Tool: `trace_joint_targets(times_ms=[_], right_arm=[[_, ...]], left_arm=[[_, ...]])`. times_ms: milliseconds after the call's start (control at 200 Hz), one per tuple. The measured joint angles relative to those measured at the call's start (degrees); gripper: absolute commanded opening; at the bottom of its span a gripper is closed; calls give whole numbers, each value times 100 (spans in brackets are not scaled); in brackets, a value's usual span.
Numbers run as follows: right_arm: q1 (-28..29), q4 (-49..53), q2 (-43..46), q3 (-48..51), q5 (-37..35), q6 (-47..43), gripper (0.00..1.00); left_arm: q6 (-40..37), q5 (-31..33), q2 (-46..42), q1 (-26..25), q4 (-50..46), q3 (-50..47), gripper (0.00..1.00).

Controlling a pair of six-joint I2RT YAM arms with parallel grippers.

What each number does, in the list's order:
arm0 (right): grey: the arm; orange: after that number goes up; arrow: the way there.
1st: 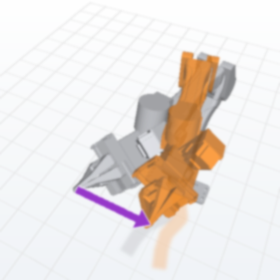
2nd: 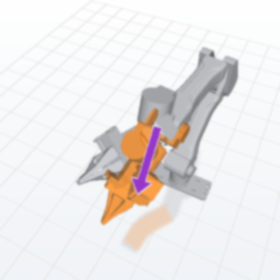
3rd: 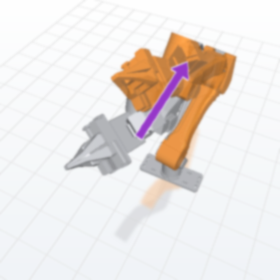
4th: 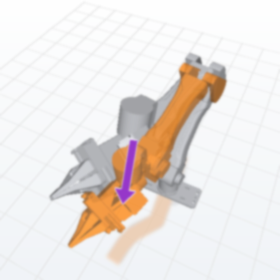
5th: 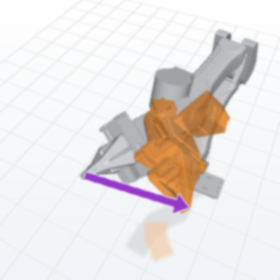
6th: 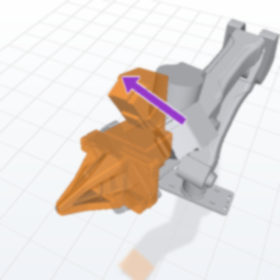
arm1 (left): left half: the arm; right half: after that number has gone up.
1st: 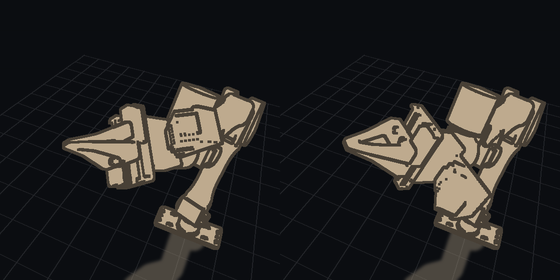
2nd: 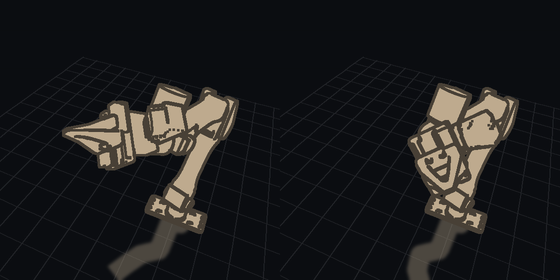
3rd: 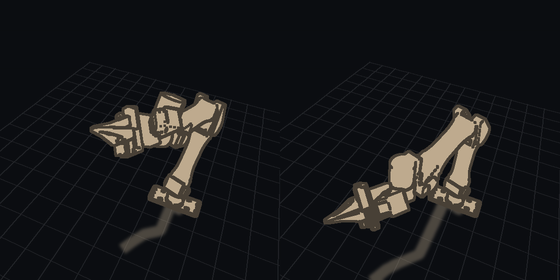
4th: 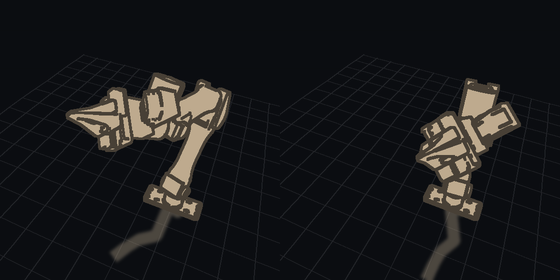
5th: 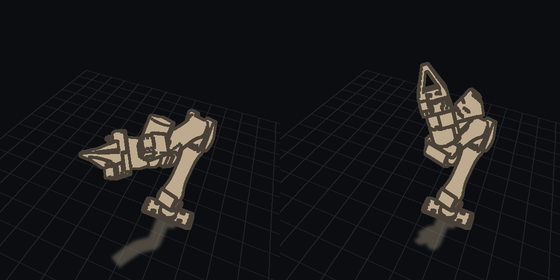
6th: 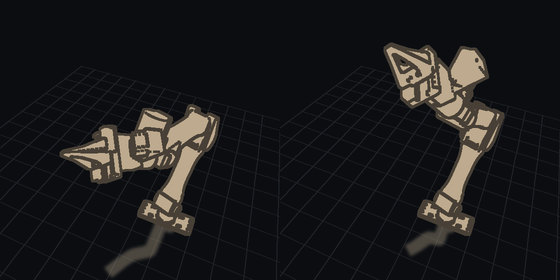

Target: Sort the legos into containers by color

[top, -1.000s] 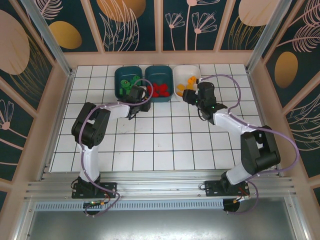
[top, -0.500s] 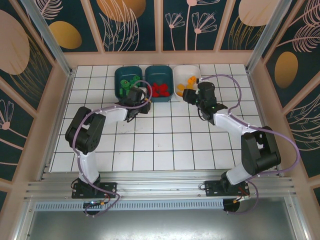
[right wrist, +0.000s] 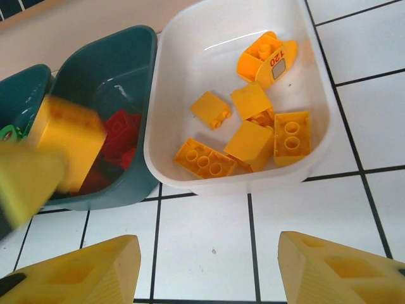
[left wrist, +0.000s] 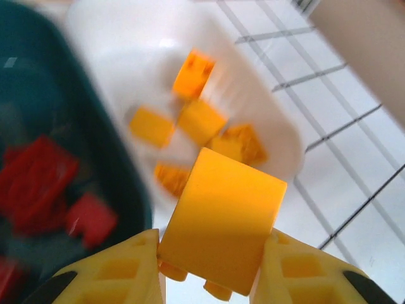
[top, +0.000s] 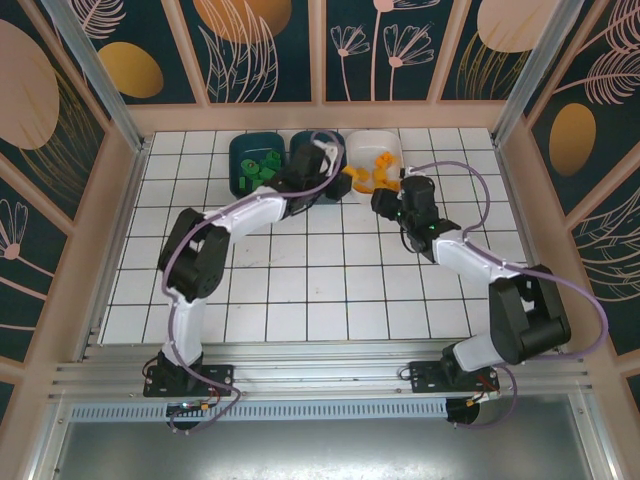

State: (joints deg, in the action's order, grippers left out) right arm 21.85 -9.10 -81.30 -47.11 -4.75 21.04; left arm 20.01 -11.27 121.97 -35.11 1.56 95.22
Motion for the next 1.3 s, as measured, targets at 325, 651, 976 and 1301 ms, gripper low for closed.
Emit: trace_joint_targets(times_ms=[325,651,976,1301], right_arm=[[-59,297,1088,297,-380,28,69],[-68,332,1718,358,-308,-118,98],[1058,-1423,2830,1204,-94,-1054,99],[472,-2494,1563,1698,-186,-1803,99]], left_arm=[[114,-472,1906,24,-1051,2924,76],[37,-485,643,22,-907,1539,99],[175,1475,-4559,26,861,-3556,99],[-516,4148,-6347,50,1661,-6107,98]])
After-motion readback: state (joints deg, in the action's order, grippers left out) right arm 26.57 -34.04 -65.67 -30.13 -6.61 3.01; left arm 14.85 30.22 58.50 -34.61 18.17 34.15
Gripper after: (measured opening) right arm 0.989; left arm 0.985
